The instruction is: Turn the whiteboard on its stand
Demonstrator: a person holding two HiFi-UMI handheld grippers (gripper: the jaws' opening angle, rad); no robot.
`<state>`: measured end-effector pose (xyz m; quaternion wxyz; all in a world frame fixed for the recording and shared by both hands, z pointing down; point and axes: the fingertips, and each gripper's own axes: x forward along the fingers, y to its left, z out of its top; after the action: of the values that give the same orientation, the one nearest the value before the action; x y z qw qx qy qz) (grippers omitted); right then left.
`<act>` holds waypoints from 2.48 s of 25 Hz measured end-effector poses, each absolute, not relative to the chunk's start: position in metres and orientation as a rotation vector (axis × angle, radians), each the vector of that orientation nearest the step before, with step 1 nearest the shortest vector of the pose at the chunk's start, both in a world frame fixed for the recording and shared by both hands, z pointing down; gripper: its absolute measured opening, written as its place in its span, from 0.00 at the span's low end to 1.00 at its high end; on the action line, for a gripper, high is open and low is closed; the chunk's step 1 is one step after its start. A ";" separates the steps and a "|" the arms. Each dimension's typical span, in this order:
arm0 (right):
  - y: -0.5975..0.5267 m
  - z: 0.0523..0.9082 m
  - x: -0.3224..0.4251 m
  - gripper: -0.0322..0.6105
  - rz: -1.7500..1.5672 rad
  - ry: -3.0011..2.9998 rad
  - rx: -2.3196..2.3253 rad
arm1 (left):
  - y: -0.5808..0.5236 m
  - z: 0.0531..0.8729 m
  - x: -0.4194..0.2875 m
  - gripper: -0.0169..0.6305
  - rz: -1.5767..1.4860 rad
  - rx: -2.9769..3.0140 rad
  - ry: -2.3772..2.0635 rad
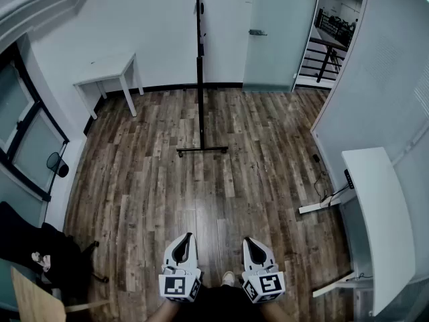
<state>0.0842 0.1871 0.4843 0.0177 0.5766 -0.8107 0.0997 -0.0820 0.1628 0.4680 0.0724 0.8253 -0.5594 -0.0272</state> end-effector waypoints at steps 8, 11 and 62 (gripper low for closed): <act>0.196 0.486 0.094 0.06 0.332 -2.533 1.763 | 0.174 0.473 -0.070 0.05 -0.059 2.465 -1.686; 0.198 0.486 0.100 0.06 0.323 -2.541 1.754 | 0.176 0.476 -0.062 0.05 -0.050 2.456 -1.690; -0.201 0.486 0.054 0.06 0.283 -2.587 1.762 | -0.222 0.494 -0.103 0.05 -0.041 2.463 -1.668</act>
<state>0.0536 -0.2007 0.4861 -0.0006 0.5607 -0.8231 0.0899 -0.1034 -0.2222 0.4937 0.0832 0.8250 -0.5588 -0.0136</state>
